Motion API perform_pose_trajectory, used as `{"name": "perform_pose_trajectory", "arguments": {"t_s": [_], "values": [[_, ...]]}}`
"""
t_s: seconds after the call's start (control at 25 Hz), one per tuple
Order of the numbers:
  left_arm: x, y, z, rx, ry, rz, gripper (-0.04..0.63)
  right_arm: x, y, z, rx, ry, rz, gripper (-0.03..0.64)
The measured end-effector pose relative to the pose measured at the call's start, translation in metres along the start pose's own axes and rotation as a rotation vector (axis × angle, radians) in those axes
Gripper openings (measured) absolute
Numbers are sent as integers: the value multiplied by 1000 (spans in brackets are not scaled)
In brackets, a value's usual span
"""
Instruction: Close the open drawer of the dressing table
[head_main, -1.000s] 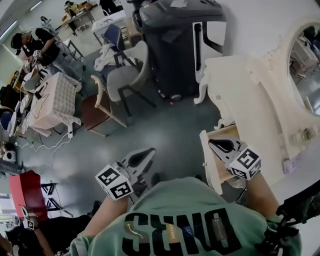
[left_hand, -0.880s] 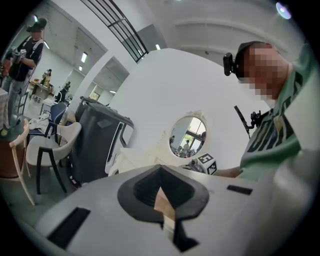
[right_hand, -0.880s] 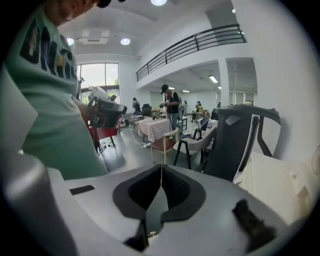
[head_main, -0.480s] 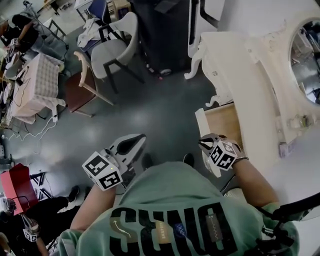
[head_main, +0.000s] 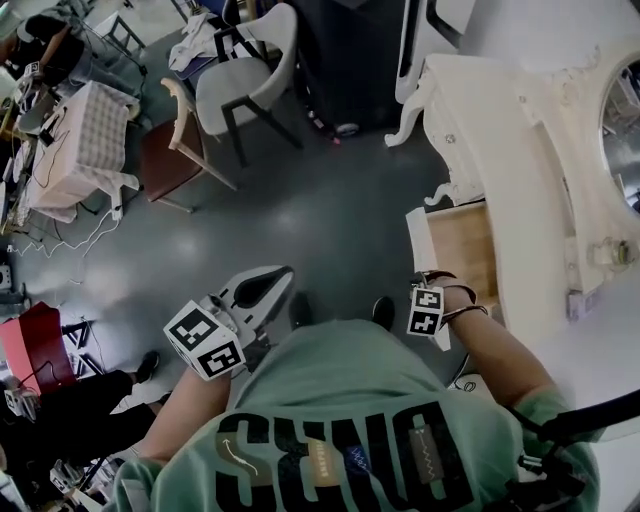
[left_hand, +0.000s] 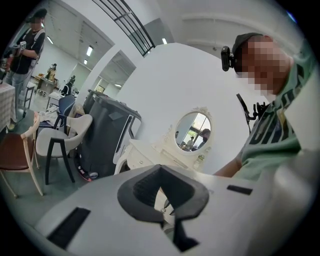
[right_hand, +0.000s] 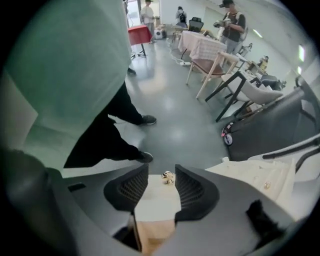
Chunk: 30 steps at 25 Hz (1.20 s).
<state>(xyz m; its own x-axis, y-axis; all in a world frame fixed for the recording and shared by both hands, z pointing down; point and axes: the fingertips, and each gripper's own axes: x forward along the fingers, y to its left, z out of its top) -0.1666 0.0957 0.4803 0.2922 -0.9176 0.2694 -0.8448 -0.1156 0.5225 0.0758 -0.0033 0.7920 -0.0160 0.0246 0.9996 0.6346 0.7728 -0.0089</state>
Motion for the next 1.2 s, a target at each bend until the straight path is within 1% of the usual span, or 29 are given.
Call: {"name": "perform_pose_trajectory", "arguments": {"t_s": [0.12,0.24,0.52,0.68,1.0,1.2], "values": [[-3,-1,-3,0,7,3,-3,19,-2,-10,-76,122,-21,172],[-7,-1,-7,-2,15,13,-3,35,-6,-18,-116,219,-33,173],[-14,2,-11,-11,28,29,-3,52,-5,-25,-142,336,-9,178],[-14,1,-12,-13,28,27,-3,55,-7,-29,-155,371,-15,179],[-13,-2,-15,-18,33,24,-3,57,-5,-22,-169,366,-23,179],[-14,-4,-15,-20,39,24,-3,60,-5,-27,-178,403,-29,179]]}}
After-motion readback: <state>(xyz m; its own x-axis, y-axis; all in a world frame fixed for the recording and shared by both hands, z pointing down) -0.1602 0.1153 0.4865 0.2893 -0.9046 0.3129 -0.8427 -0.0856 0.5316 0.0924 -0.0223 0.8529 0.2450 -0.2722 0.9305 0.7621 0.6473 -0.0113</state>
